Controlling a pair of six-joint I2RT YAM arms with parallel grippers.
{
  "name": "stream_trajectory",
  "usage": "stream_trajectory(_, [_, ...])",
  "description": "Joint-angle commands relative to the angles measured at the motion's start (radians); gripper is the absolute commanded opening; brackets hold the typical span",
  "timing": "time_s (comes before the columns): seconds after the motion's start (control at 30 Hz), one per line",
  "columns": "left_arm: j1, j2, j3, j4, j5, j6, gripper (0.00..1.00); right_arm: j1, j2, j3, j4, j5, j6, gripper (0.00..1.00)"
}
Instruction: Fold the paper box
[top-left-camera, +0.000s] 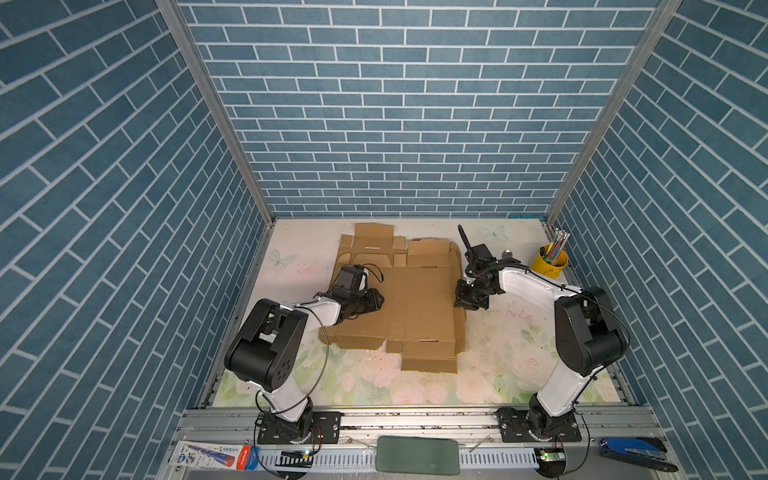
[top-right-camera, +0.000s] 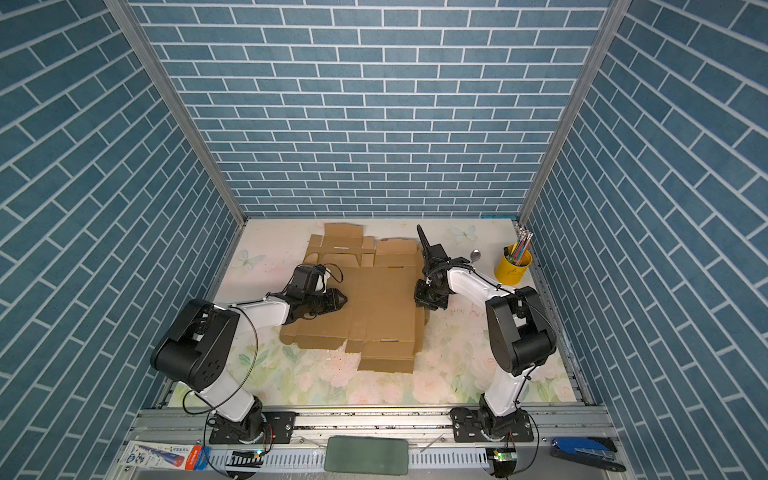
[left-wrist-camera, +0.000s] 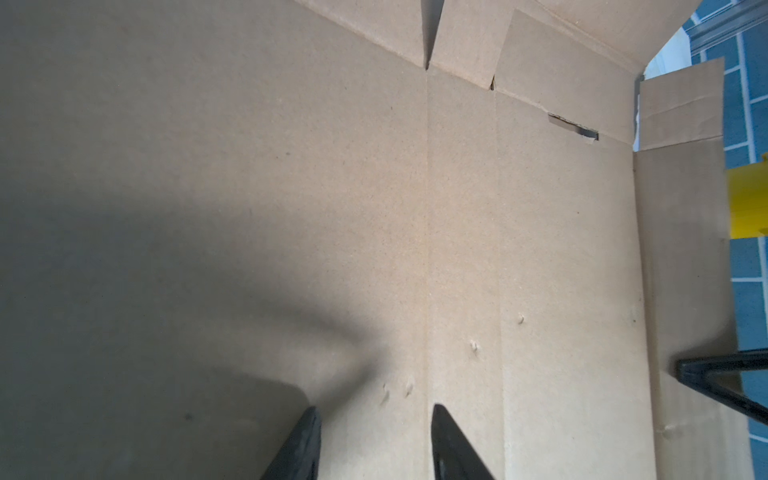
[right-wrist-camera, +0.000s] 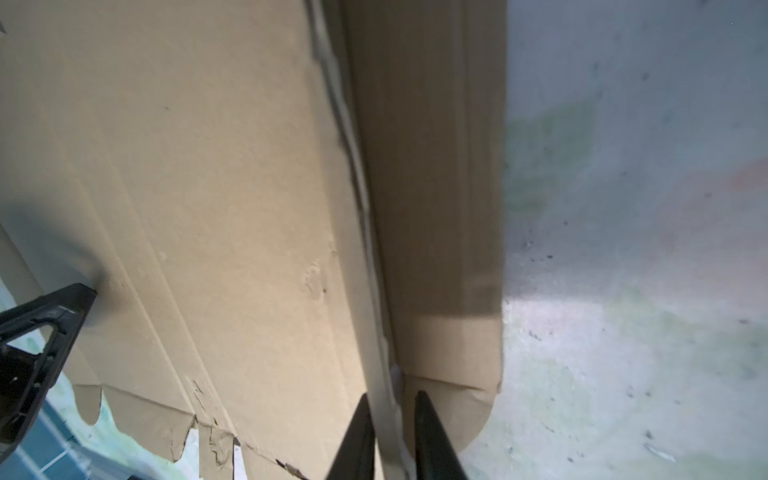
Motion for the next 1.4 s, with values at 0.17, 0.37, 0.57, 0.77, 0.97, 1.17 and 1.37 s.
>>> stream_trajectory(0.17, [-0.006, 0.000, -0.019, -0.016, 0.005, -0.007, 0.44, 0.041, -0.005, 0.091, -0.176, 0.179, 0.007, 0.39])
stream_trajectory(0.37, [-0.005, 0.011, -0.031, 0.001, 0.010, -0.012, 0.44, 0.051, -0.061, 0.064, -0.186, 0.109, 0.061, 0.45])
stream_trajectory(0.57, [-0.005, 0.022, -0.031, 0.007, 0.011, -0.013, 0.44, 0.058, -0.063, 0.024, -0.134, 0.071, 0.087, 0.50])
stream_trajectory(0.77, [-0.006, 0.023, -0.038, 0.001, 0.004, -0.010, 0.43, 0.027, -0.062, -0.049, -0.130, 0.104, 0.067, 0.70])
stream_trajectory(0.97, [-0.008, 0.029, -0.038, 0.006, 0.004, -0.013, 0.43, 0.052, -0.051, -0.130, -0.004, -0.041, 0.128, 0.67])
stream_trajectory(1.17, [-0.011, 0.037, -0.042, 0.011, 0.004, -0.012, 0.43, 0.106, -0.061, -0.040, -0.088, -0.013, 0.112, 0.51])
stream_trajectory(1.37, [-0.013, 0.045, -0.041, 0.015, 0.003, -0.014, 0.43, 0.121, -0.045, 0.008, -0.095, -0.007, 0.122, 0.42])
